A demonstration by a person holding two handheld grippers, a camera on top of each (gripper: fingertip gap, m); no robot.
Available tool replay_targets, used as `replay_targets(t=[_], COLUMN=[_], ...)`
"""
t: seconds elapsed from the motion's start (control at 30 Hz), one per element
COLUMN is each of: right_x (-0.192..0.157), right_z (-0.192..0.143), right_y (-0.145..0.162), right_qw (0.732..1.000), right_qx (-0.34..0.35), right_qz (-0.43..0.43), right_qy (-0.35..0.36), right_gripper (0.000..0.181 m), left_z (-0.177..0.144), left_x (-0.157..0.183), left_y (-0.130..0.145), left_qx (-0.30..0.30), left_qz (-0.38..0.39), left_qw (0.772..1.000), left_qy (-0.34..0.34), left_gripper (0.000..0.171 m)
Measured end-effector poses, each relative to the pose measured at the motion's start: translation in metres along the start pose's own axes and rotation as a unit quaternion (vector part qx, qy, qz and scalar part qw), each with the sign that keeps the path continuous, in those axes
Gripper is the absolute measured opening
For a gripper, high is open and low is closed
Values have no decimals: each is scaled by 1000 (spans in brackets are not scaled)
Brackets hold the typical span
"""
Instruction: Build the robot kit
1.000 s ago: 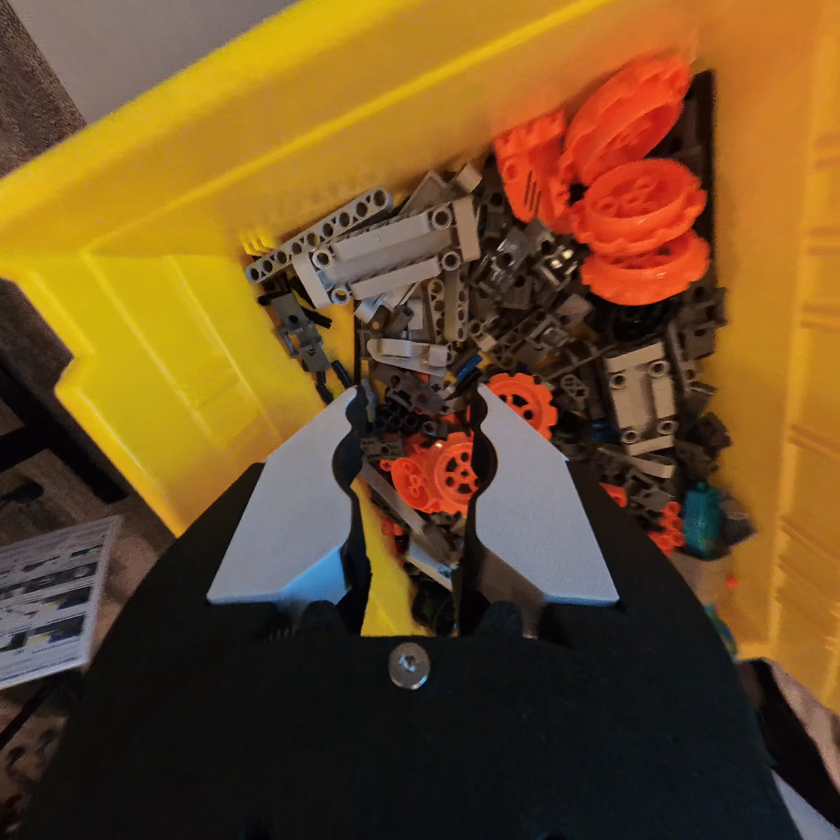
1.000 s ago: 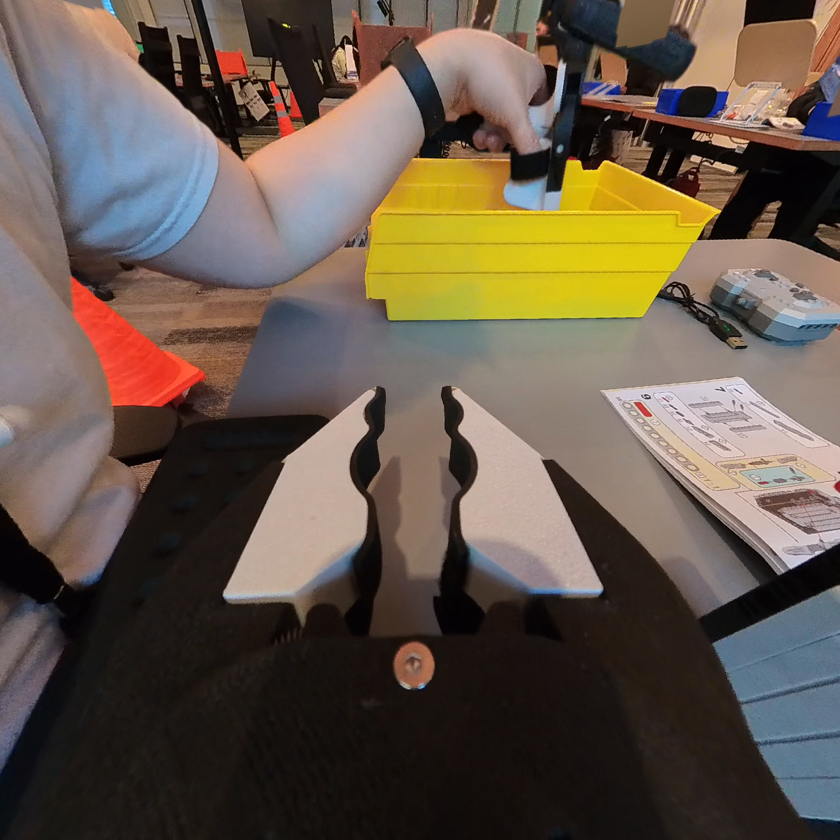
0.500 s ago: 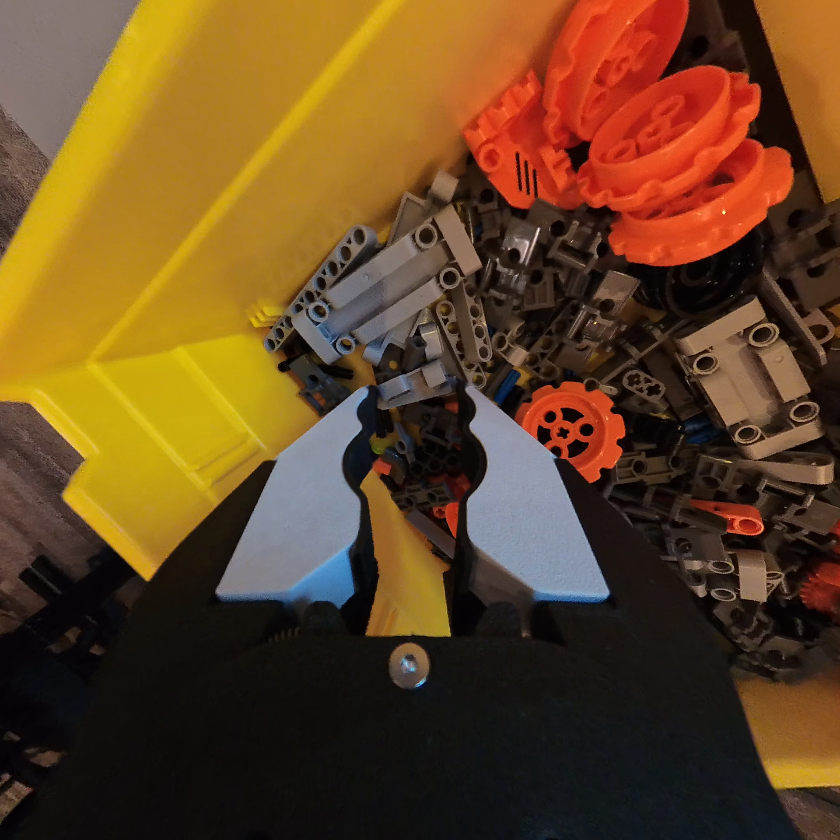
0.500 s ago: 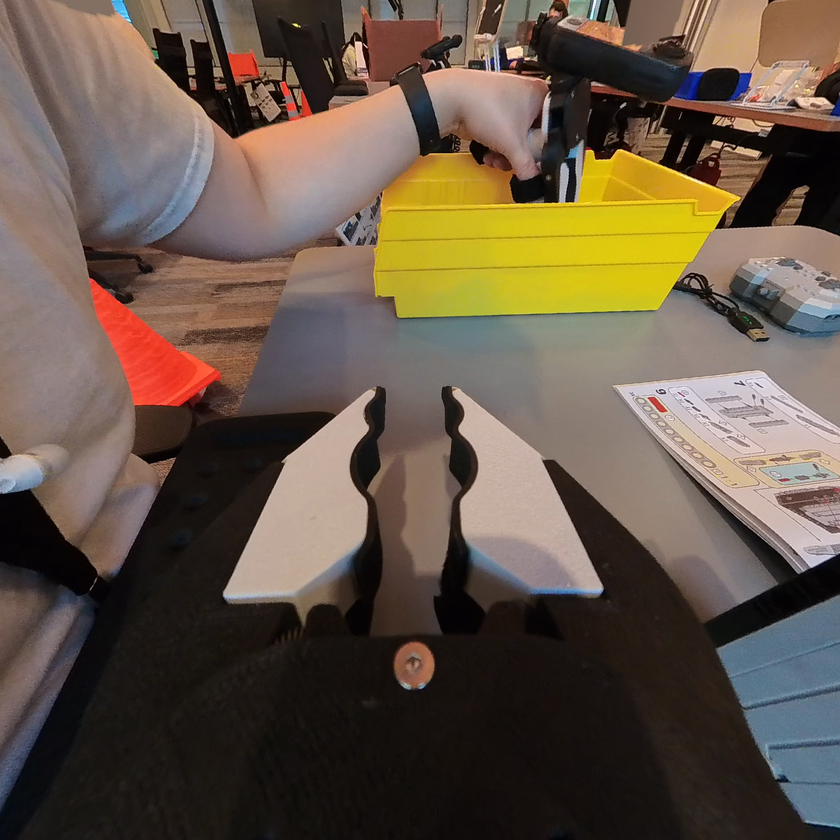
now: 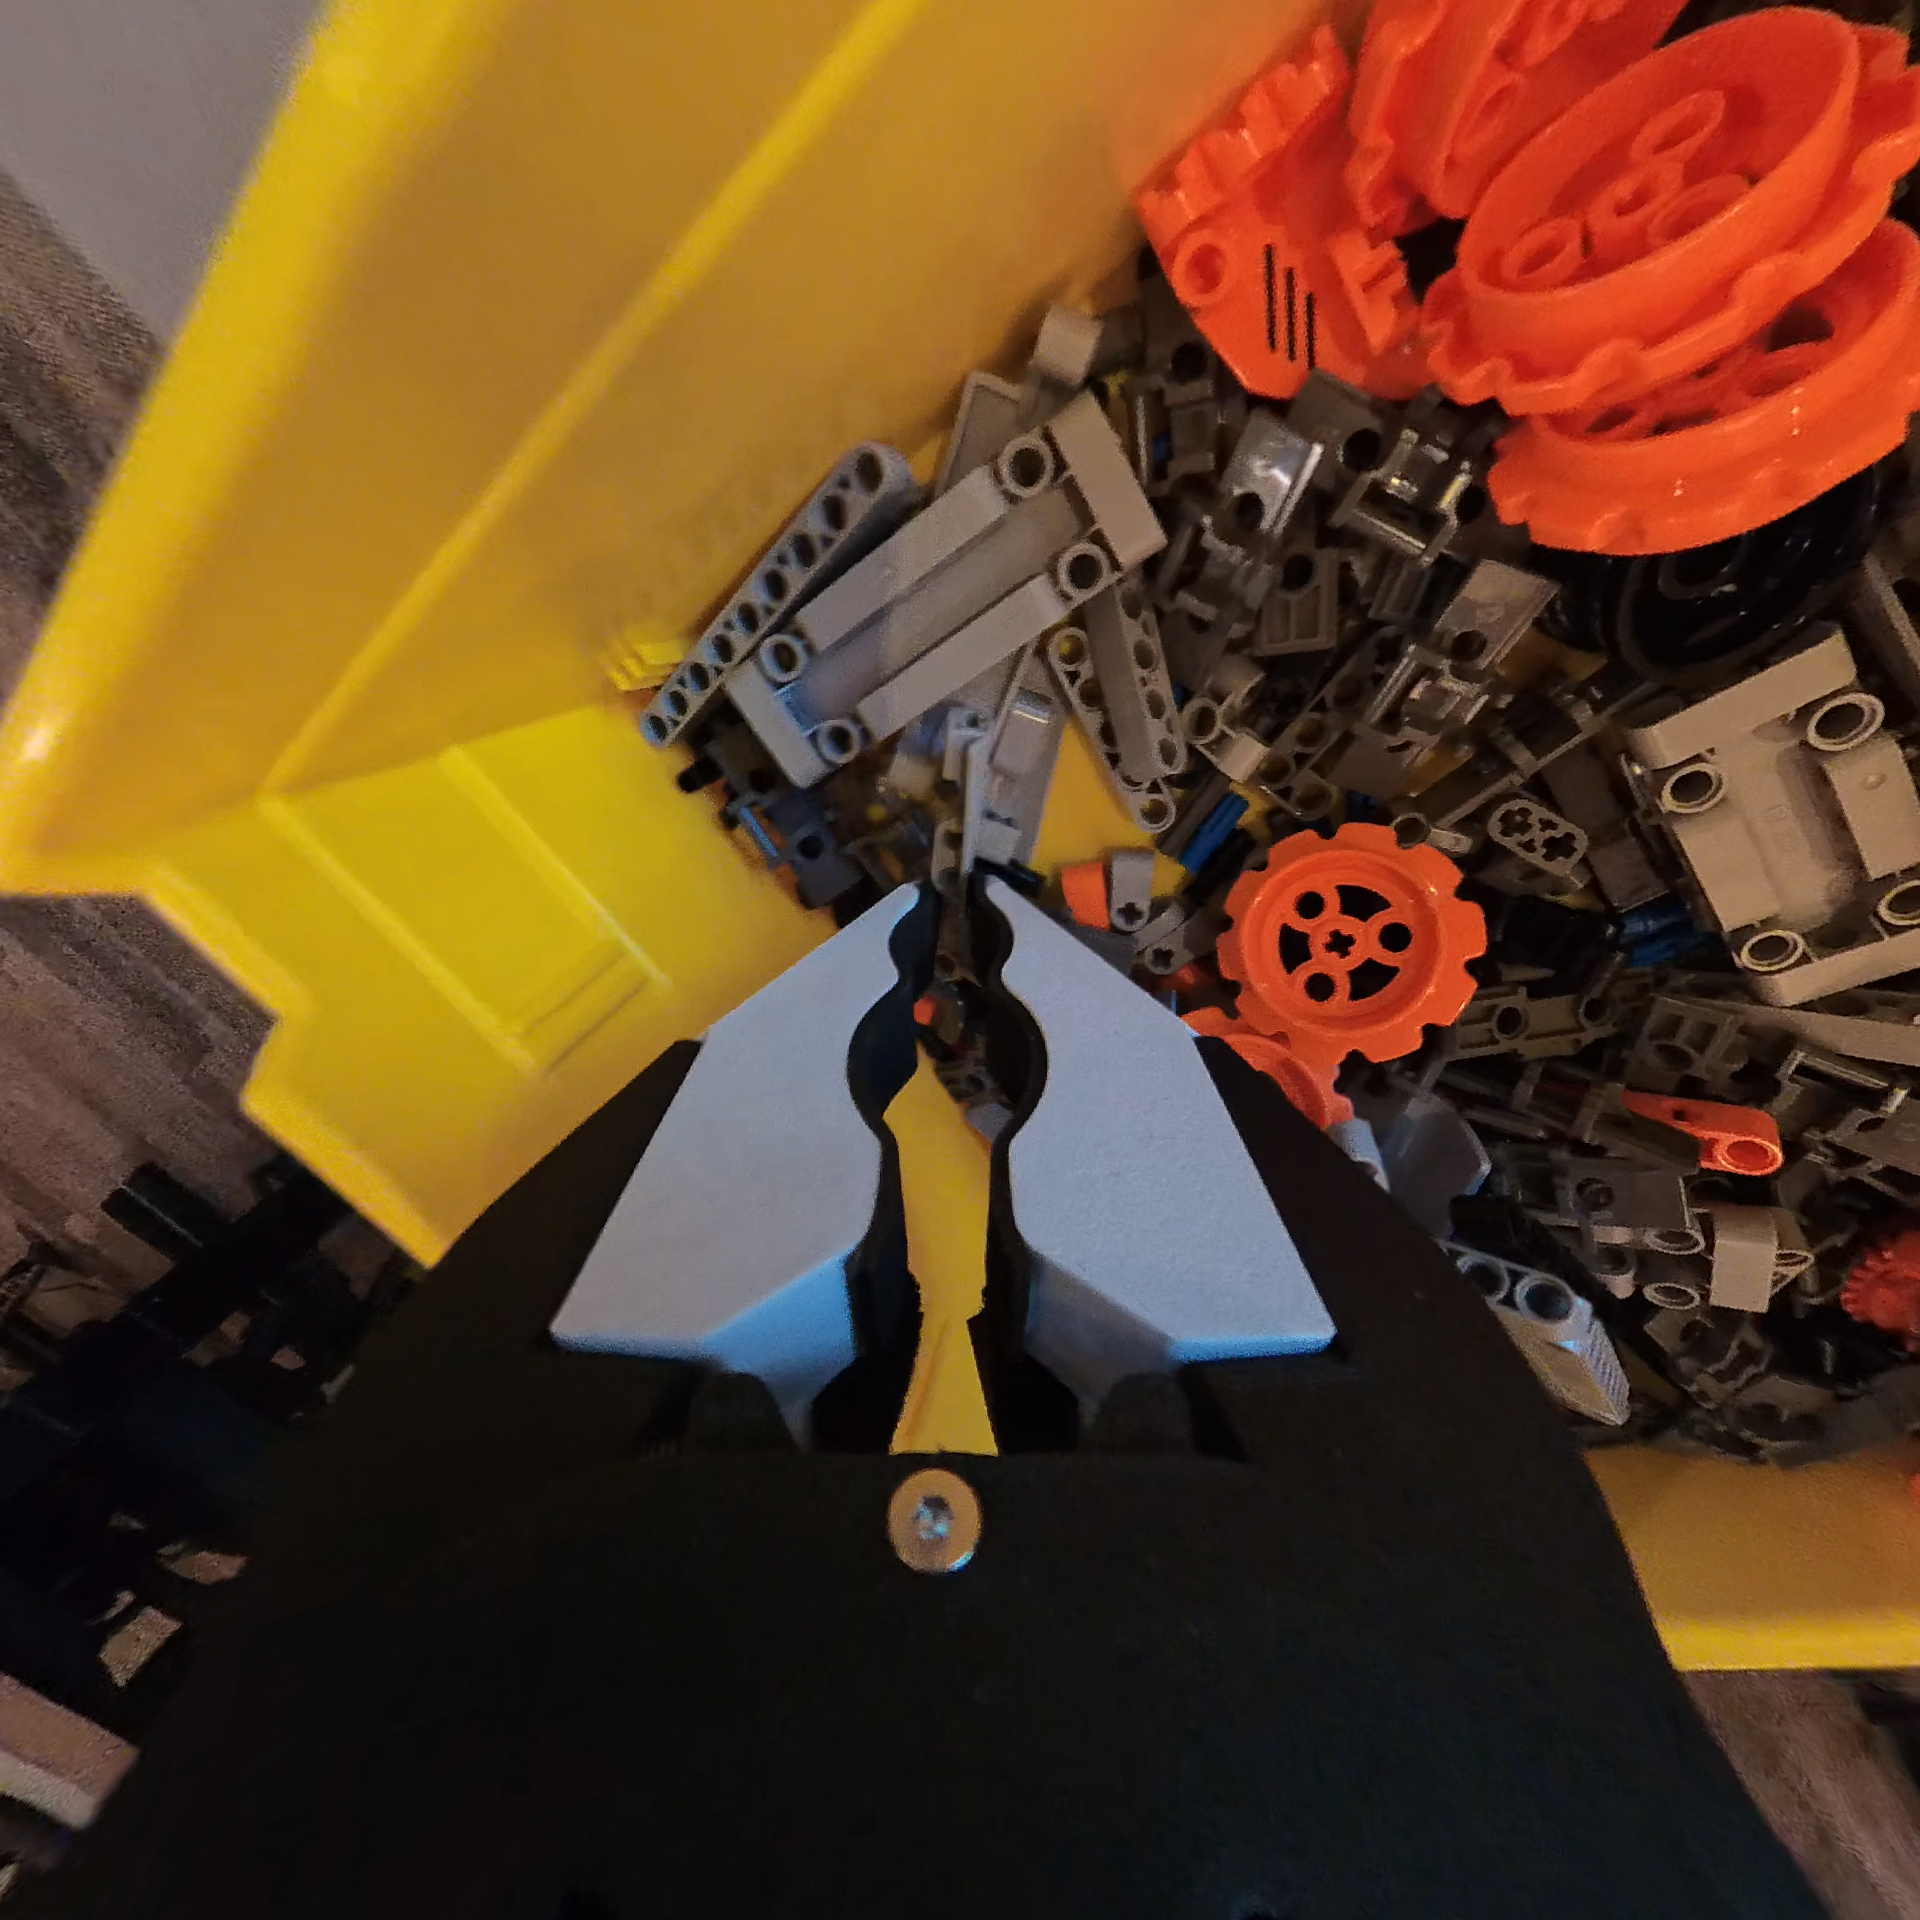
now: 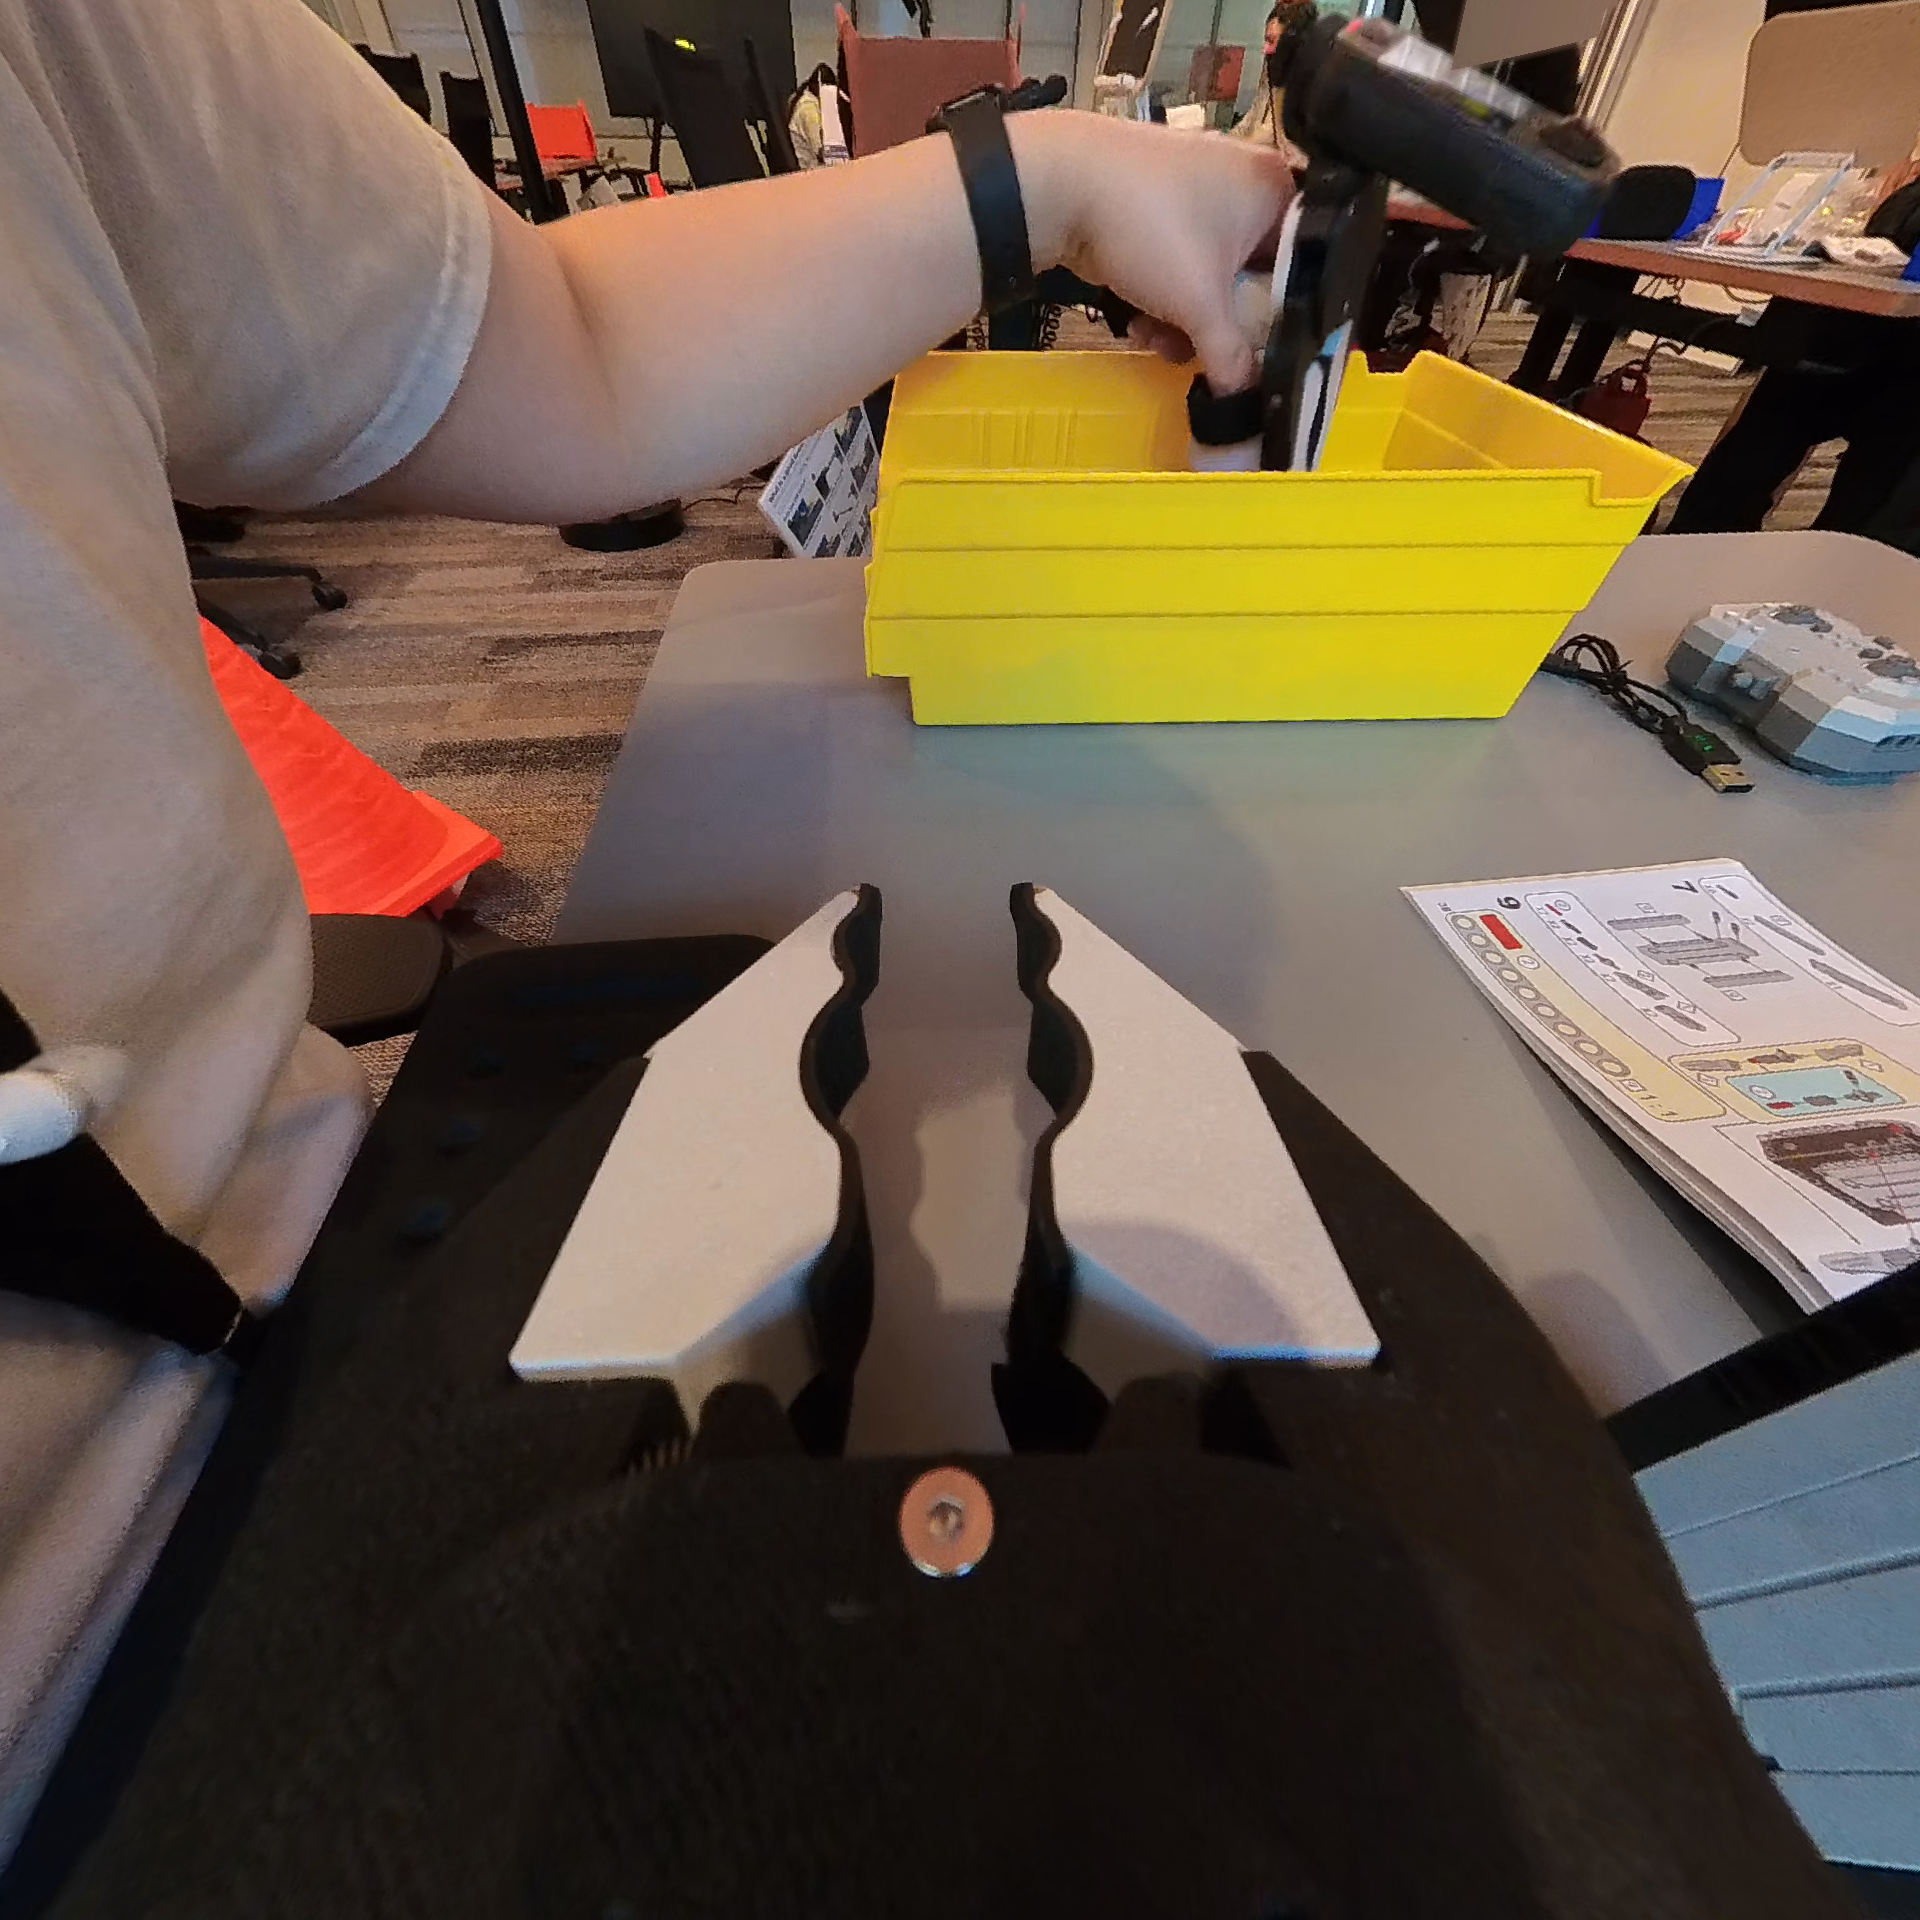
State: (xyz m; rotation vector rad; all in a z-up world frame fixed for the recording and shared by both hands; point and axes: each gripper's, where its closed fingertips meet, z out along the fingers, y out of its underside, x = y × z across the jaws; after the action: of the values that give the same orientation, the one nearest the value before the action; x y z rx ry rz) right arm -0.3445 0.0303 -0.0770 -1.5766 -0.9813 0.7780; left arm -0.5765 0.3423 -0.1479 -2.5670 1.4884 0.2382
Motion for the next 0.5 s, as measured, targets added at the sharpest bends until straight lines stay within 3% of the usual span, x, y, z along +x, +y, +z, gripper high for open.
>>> replay_targets(t=[0.27,0.33,0.43,0.5], right_x=[-2,-3,-3,-3], right_z=[-1,-1,-1,-1], right_y=[-3,-3,-2,-1], right_qw=[1000,1000,1000,1000], right_qx=[5,5,1,-2], right_qz=[0,-1,-4,-5], right_qy=[-3,-3,-1,-1], right_gripper=[25,25,25,25], left_z=[-38,-50,-76,-103], left_x=[-1,8,29,51], left_y=[-7,-11,-26,-39], left_qx=[82,112,189,256], left_qz=[-72,-88,-114,-123], left_qw=[993,986,961,926], left_qy=[45,83,169,249], left_gripper=[3,3,3,3])
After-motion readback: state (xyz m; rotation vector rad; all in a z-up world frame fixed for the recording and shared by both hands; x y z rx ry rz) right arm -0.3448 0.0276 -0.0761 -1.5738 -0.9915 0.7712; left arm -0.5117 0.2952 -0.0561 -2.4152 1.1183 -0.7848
